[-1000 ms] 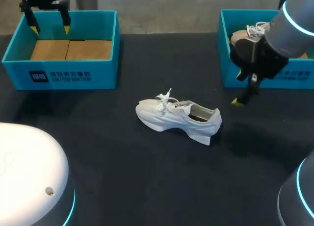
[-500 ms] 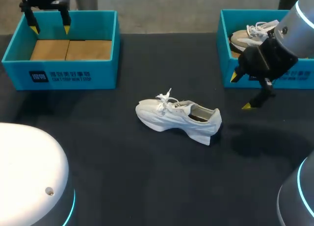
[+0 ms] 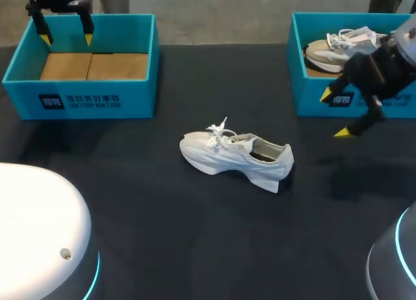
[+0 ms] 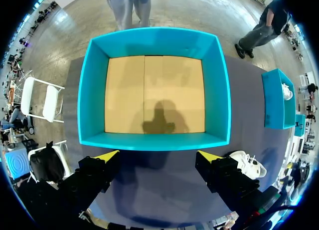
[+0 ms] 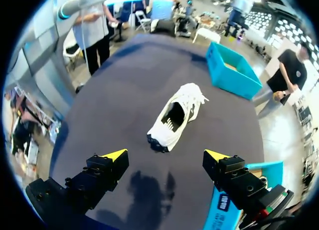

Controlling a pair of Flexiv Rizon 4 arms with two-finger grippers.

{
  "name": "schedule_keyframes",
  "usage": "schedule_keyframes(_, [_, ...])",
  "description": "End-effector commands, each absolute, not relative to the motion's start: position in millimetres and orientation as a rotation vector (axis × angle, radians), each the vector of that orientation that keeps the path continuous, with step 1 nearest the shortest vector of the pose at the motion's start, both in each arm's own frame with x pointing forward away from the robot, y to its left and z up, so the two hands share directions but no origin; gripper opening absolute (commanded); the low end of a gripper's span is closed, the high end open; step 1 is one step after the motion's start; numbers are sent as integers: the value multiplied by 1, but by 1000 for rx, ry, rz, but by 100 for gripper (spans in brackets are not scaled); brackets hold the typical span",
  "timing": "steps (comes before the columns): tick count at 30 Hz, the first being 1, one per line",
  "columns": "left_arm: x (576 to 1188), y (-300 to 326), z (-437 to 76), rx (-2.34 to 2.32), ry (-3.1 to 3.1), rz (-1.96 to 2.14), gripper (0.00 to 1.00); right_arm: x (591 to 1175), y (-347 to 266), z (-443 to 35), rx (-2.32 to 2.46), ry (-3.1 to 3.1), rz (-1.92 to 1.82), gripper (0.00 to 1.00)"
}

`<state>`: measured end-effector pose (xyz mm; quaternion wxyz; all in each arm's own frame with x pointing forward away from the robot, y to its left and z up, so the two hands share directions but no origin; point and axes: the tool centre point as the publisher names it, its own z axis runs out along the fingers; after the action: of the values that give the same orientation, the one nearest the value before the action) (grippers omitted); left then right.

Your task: Take the shoe out of the shoebox, open the shoe tongue, remove and reinsert the insole, then place the shoe into the shoebox

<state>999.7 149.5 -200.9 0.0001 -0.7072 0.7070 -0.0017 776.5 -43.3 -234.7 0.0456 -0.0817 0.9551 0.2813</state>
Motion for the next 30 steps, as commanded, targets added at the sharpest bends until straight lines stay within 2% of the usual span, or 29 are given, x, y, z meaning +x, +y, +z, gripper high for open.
schedule_keyframes(1, [1000, 150, -200, -2222, 2221, -3, 100, 769, -63, -248, -217, 2834, 1060, 100])
schedule_keyframes(12, [1000, 150, -200, -2222, 2221, -3, 100, 759, -97, -284, -34, 2625, 1417, 100])
schedule_keyframes(30, [1000, 150, -200, -2222, 2221, -3, 100, 748, -105, -341, 4, 2567, 1475, 100])
